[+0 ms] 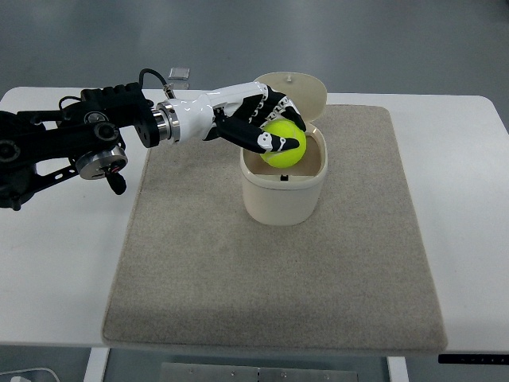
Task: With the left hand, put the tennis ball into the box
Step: 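Lower the held ball into the bin opening with the left hand, then open the left hand and withdraw it up from the bin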
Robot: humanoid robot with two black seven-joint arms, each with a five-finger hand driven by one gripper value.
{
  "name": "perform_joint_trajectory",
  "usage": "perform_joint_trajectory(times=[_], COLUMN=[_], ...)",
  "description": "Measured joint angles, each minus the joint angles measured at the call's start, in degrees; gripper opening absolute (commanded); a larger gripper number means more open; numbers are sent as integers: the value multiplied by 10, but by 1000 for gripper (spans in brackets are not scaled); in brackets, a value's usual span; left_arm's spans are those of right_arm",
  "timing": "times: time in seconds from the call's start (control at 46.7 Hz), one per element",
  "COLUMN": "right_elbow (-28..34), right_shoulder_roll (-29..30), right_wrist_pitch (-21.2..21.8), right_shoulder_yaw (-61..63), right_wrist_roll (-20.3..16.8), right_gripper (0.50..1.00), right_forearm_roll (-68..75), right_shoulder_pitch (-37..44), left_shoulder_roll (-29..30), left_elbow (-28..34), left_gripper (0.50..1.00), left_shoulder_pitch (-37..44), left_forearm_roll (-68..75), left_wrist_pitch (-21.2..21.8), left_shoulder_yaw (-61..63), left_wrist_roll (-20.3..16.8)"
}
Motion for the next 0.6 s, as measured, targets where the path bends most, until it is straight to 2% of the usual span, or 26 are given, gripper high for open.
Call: perform_joint_trajectory(times=[0.471,0.599], right_elbow=[0,0], right_shoulder_roll=[0,0], right_wrist_pitch=[0,0], right_shoulder_yaw=[0,0], right_wrist_roll=[0,0], right_gripper=[938,940], right_forearm_roll=[0,0], right_shoulder_pitch=[0,0], left_shoulder_roll=[-2,-7], left_elbow=[10,10], left_gripper=[501,585], left_shoulder_pitch=[1,1], left_forearm_roll=[0,0], left_wrist_pitch=[13,21], left_shoulder_yaw=[0,-1], left_wrist_roll=[-1,-1])
